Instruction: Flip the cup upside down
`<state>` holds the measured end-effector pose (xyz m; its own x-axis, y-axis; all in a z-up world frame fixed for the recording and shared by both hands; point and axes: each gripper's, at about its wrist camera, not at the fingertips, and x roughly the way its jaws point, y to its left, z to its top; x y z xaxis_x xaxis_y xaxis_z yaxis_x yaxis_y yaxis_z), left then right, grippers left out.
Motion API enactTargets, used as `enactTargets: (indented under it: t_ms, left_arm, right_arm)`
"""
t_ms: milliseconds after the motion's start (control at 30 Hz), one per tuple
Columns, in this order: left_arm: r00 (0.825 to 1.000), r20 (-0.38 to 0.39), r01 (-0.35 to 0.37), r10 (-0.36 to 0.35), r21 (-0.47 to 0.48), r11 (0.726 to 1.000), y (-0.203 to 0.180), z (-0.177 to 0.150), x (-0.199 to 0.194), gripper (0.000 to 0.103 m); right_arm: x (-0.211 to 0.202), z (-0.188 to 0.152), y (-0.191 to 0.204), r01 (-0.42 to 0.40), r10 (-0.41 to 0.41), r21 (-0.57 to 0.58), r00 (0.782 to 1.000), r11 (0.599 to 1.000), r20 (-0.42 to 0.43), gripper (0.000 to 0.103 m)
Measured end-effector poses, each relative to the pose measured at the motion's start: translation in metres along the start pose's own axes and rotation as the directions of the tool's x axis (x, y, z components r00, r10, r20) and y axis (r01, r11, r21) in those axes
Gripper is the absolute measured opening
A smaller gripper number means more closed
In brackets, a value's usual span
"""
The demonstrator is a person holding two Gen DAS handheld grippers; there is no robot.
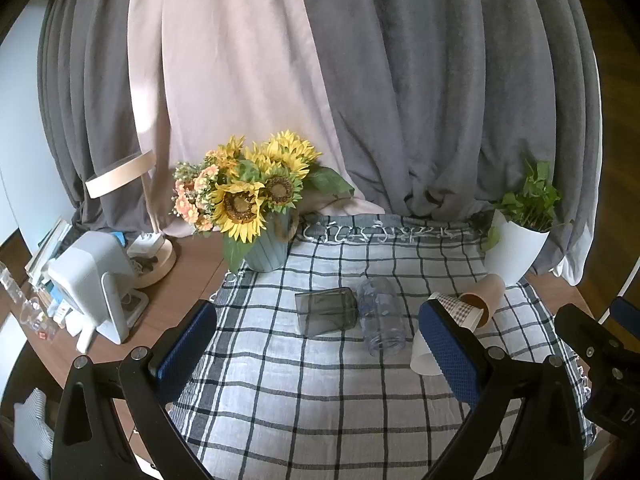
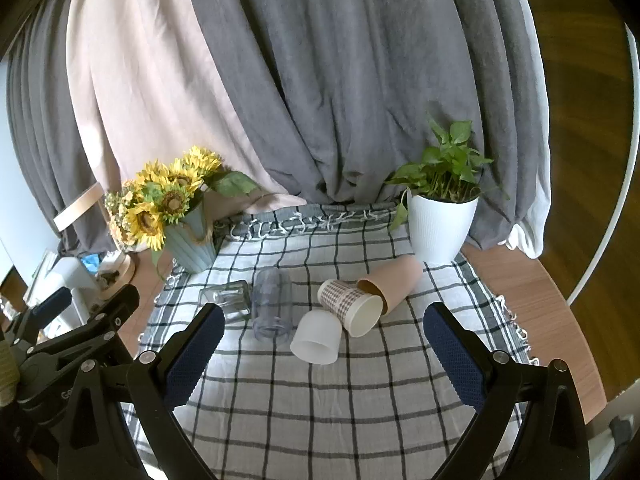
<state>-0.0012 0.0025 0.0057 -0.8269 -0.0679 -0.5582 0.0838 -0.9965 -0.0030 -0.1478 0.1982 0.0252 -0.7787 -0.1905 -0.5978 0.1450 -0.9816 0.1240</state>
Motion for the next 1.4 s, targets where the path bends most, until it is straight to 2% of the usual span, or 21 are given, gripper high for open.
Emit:
enactTargets:
  t_ms: [200, 300, 1400]
  left_arm:
    - [1.0, -0.001, -0.027, 0.027, -0.008, 1.0, -0.0006, -0.0008, -0.0003, 0.103]
    - [0.997, -0.001, -0.071, 0.071, -0.027, 0.997, -0.0011, -0.0009, -0.0004, 0.103]
    - [0.987, -0.012, -0.159, 0.158, -0.066, 0.985, -0.0051, 0.0001, 0.0005, 0.103]
  right_arm:
    - [-0.0001, -0.0002, -0.0004, 0.001, -0.001, 0.001, 1.0, 1.0, 0.001, 0.1]
    - [-0.0011, 0.0022, -0.0015, 0.001, -0.001, 0.005, 1.0, 1.0, -0.001, 0.1]
    - [0.0, -0.0011, -0.0029, 0.025, -0.025, 0.025, 1.0, 0.999, 0.005, 0.1]
